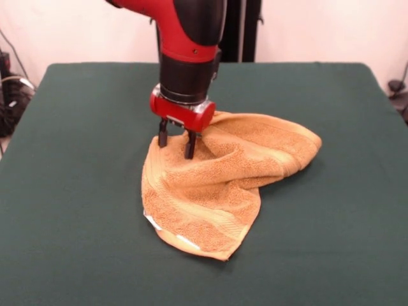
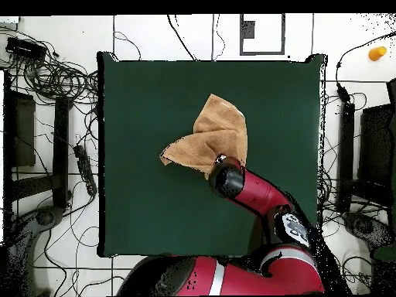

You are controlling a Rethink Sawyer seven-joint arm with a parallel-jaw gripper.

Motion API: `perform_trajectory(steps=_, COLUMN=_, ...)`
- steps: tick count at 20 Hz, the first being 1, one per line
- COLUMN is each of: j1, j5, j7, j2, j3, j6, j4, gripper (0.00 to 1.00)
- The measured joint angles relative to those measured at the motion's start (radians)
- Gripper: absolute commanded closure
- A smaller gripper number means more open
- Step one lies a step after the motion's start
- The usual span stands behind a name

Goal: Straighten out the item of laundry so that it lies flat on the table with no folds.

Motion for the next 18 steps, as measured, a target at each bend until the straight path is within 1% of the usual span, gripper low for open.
perform_trajectory(steps=7, j1=0.003, j5=0.000, j7=0.000, j2=-0.003, j3=0.001, j6=-0.039, j4=0.017, gripper=0.00)
perform_trajectory(steps=14, j1=0.004, j5=0.000, j7=0.000, j2=-0.006, j3=0.002, j6=-0.040, j4=0.021, gripper=0.00)
perform_trajectory(steps=18, j1=0.021, j5=0.005, j7=0.000, j2=-0.010, j3=-0.002, j6=-0.040, j4=0.031, gripper=0.00)
